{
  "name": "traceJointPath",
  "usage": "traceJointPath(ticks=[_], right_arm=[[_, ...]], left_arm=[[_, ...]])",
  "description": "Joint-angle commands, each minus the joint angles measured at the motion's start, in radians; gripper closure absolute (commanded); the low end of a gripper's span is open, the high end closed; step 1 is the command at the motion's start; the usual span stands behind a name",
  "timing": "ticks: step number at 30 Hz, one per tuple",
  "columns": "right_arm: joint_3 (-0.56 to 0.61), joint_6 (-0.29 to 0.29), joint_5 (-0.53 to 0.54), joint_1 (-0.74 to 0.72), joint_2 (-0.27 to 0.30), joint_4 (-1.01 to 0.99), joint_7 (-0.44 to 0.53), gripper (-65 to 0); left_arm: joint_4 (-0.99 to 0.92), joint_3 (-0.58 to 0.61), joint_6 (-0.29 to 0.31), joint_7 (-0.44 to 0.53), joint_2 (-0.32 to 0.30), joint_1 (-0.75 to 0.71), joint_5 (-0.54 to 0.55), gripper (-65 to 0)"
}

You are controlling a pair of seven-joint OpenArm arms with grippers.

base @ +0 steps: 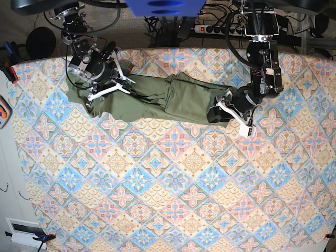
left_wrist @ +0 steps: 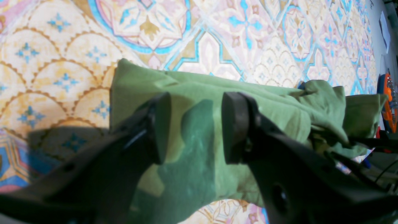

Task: Layout the t-shirt on the table in an organized manner, then fold the t-shirt properly
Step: 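Pull the strip end outward with the right gripper to straighten it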

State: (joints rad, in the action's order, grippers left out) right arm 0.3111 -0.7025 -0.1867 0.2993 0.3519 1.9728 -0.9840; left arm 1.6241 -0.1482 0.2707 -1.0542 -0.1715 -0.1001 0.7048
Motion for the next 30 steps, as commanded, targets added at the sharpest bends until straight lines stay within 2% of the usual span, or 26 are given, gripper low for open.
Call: traceJointPath(ticks=[1, 8, 12, 22, 25, 30], right_arm=[[-0.008, 0.004, -0.003, -0.007, 0.008, 0.02, 0.007, -16.3], [-0.102, 0.004, 0.002, -0.012, 0.006, 0.026, 0.023, -8.5], [-0.137, 0.004, 0.003, -0.012, 0.006, 0.027, 0.075, 0.0], [-0.145, 0.004, 0.003, -0.019, 0.009, 0.029, 0.056, 0.0], [-0.137, 0.004, 0.002, -0.005, 0.039, 0.029, 0.018, 0.0], [-0.135, 0.004, 0.002, 0.015, 0.075, 0.03, 0.015, 0.0]], left_arm=[[0.015, -0.003, 0.008, 0.015, -0.004, 0.012, 0.014, -26.2], [0.015, -0.003, 0.008, 0.015, -0.004, 0.012, 0.014, -26.2], [0.015, -0.003, 0.008, 0.015, -0.004, 0.012, 0.014, -26.2], [0.014, -0.003, 0.008, 0.015, -0.004, 0.015, 0.013, -26.2], [0.014, -0.003, 0.008, 0.015, -0.004, 0.015, 0.013, -26.2], [-0.009, -0.004, 0.008, 0.015, -0.003, 0.027, 0.016, -26.2]])
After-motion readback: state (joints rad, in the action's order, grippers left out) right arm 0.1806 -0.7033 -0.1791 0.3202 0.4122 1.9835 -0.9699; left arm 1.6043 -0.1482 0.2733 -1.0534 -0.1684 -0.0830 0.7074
